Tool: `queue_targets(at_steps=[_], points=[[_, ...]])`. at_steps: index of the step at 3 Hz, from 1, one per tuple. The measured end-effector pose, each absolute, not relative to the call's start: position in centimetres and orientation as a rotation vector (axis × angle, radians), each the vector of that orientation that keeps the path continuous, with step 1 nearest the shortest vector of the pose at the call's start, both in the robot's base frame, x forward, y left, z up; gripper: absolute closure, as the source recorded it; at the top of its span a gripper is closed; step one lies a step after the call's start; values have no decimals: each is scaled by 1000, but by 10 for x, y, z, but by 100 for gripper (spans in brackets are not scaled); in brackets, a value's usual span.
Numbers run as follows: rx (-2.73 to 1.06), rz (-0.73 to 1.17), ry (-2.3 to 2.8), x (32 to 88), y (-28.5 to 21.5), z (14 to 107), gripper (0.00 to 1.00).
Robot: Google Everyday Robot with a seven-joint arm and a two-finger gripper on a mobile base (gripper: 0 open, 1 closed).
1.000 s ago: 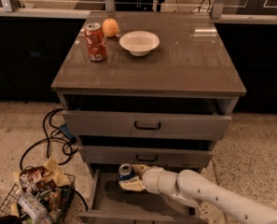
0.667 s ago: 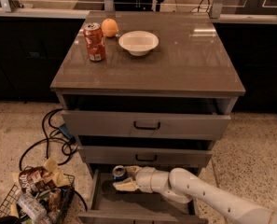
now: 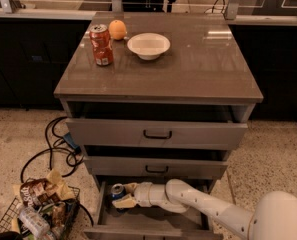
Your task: Place pepsi can into bottom drawer
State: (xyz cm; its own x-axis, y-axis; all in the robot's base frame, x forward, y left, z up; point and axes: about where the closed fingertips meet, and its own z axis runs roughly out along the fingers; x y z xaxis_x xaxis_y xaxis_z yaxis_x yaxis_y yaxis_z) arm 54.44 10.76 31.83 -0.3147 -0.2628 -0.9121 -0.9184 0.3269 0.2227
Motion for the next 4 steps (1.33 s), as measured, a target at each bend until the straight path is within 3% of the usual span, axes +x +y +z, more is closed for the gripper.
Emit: queue_targets(at_steps=[4], points=[[-943, 885, 1978, 567, 104, 175, 100]])
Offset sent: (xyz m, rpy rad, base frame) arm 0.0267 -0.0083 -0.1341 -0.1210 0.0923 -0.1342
